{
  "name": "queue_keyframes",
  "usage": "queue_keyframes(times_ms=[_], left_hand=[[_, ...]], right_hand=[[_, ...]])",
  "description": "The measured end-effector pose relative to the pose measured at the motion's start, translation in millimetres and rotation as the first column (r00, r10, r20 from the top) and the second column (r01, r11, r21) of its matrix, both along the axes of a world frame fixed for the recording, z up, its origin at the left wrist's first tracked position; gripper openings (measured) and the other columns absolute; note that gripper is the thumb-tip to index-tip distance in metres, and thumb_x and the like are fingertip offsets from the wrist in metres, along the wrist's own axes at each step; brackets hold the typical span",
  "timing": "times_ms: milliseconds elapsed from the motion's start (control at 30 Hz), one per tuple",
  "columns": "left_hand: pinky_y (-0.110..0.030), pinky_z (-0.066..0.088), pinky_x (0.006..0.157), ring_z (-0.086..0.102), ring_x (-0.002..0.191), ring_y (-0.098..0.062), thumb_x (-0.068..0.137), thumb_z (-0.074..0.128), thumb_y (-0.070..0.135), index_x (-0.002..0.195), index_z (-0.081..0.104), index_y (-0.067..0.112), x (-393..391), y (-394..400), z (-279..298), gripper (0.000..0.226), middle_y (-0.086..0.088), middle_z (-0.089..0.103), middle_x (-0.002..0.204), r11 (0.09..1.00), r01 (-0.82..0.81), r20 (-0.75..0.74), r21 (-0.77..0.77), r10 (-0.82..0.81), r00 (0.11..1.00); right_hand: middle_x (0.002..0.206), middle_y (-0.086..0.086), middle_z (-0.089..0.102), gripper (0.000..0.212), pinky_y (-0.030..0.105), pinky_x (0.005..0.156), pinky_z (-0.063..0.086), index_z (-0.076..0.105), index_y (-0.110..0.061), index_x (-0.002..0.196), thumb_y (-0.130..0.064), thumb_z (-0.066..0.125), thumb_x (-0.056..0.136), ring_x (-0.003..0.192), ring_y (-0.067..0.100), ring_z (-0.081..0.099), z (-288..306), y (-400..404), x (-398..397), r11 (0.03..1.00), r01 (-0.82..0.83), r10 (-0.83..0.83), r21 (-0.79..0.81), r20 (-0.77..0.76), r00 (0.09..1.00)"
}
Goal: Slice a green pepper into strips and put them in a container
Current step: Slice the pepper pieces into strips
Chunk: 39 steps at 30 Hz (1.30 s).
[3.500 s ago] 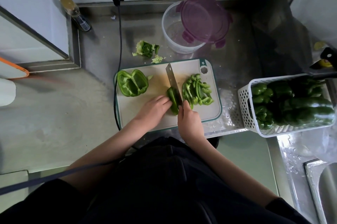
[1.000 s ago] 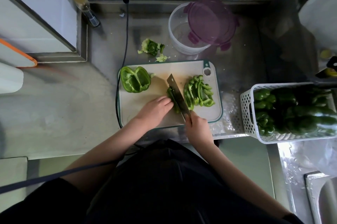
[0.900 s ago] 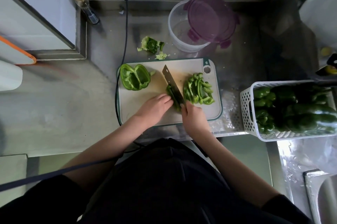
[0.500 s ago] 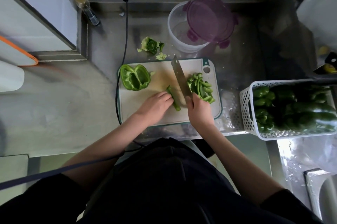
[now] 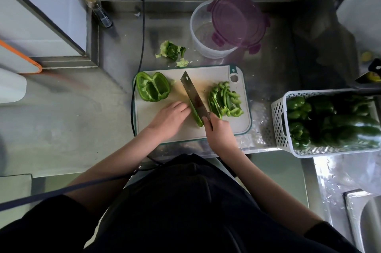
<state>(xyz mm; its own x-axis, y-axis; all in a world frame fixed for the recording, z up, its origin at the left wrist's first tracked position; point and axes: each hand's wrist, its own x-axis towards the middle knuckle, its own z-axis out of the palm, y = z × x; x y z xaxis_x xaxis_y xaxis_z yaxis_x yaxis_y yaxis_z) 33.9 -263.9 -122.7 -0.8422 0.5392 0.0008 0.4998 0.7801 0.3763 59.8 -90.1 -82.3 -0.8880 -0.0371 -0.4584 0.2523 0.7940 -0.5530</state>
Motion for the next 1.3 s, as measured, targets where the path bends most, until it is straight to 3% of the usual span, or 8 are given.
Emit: queue_keyframes(times_ms=[167, 300, 500, 633, 767, 1100, 1200, 1300], left_hand=[[-0.042, 0.057, 0.076, 0.063, 0.093, -0.032, 0.068, 0.068, -0.010, 0.099, 0.065, -0.001, -5, -2, 8, 0.032, -0.015, 0.065, 0.098, 0.992, -0.108, -0.048, 0.069, 0.112, 0.993], [-0.036, 0.053, 0.088, 0.057, 0.106, -0.027, 0.088, 0.057, 0.004, 0.123, 0.057, 0.005, -30, 3, 25, 0.035, -0.014, 0.057, 0.114, 0.929, -0.279, -0.029, 0.244, 0.294, 0.955], [-0.027, 0.043, 0.092, 0.051, 0.098, -0.018, 0.088, 0.060, 0.040, 0.139, 0.044, 0.016, -66, 27, 46, 0.058, -0.009, 0.049, 0.118, 0.794, -0.503, 0.353, 0.341, 0.388, 0.852], [-0.026, 0.038, 0.100, 0.051, 0.116, -0.019, 0.086, 0.066, 0.033, 0.138, 0.046, 0.010, -75, 30, 39, 0.061, -0.010, 0.054, 0.130, 0.805, -0.513, 0.395, 0.297, 0.386, 0.834], [-0.023, 0.047, 0.078, 0.057, 0.080, -0.015, 0.082, 0.071, 0.024, 0.147, 0.027, 0.015, -72, 29, 38, 0.079, -0.006, 0.059, 0.086, 0.721, -0.588, 0.435, 0.365, 0.426, 0.793], [-0.024, 0.045, 0.083, 0.054, 0.092, -0.015, 0.087, 0.066, 0.029, 0.143, 0.030, 0.012, -92, 37, 42, 0.068, -0.002, 0.054, 0.098, 0.624, -0.723, 0.615, 0.296, 0.455, 0.644], [-0.025, 0.049, 0.068, 0.057, 0.077, -0.014, 0.093, 0.056, 0.031, 0.123, 0.039, 0.009, -71, 37, 37, 0.041, 0.003, 0.053, 0.083, 0.574, -0.755, 0.596, 0.319, 0.498, 0.630], [-0.025, 0.036, 0.054, 0.051, 0.067, -0.019, 0.096, 0.050, 0.033, 0.095, 0.040, 0.010, -36, 35, 19, 0.025, 0.001, 0.048, 0.076, 0.717, -0.684, 0.502, 0.131, 0.547, 0.670]], right_hand=[[0.074, 0.017, 0.059, 0.022, 0.039, 0.059, 0.046, 0.047, -0.010, 0.088, -0.025, 0.037, 0.101, 0.066, 0.034, 0.056, -2, -3, 4, 1.000, 0.030, -0.029, 0.002, -0.016, 0.999], [0.078, 0.015, 0.061, 0.025, 0.044, 0.064, 0.052, 0.051, -0.007, 0.097, -0.025, 0.035, 0.101, 0.070, 0.034, 0.059, -2, -10, 5, 0.998, 0.060, -0.060, 0.025, -0.009, 0.998], [0.078, 0.013, 0.059, 0.024, 0.047, 0.064, 0.053, 0.048, -0.009, 0.095, -0.027, 0.032, 0.101, 0.071, 0.033, 0.059, -4, -19, 6, 0.993, 0.095, -0.095, 0.068, 0.006, 0.995], [0.075, 0.013, 0.058, 0.024, 0.044, 0.060, 0.053, 0.045, -0.010, 0.091, -0.026, 0.031, 0.102, 0.069, 0.033, 0.058, -4, -22, 8, 0.990, 0.112, -0.112, 0.081, -0.008, 0.994], [0.074, 0.013, 0.057, 0.024, 0.042, 0.059, 0.051, 0.044, -0.010, 0.090, -0.027, 0.031, 0.102, 0.068, 0.033, 0.057, -6, -25, 10, 0.990, 0.113, -0.114, 0.087, 0.005, 0.993], [0.073, 0.009, 0.057, 0.027, 0.034, 0.056, 0.043, 0.049, -0.009, 0.090, -0.027, 0.034, 0.102, 0.065, 0.026, 0.055, -6, -23, -11, 0.990, 0.139, -0.139, 0.021, 0.019, 0.990], [0.068, 0.004, 0.054, 0.027, 0.032, 0.051, 0.040, 0.049, -0.010, 0.085, -0.028, 0.036, 0.101, 0.059, 0.021, 0.052, -9, -18, -8, 0.987, 0.159, -0.159, -0.012, 0.009, 0.987], [0.061, -0.001, 0.046, 0.028, 0.025, 0.045, 0.027, 0.044, -0.012, 0.080, -0.028, 0.037, 0.101, 0.054, 0.016, 0.044, -9, -9, -8, 0.981, 0.192, -0.192, -0.017, -0.008, 0.981]])
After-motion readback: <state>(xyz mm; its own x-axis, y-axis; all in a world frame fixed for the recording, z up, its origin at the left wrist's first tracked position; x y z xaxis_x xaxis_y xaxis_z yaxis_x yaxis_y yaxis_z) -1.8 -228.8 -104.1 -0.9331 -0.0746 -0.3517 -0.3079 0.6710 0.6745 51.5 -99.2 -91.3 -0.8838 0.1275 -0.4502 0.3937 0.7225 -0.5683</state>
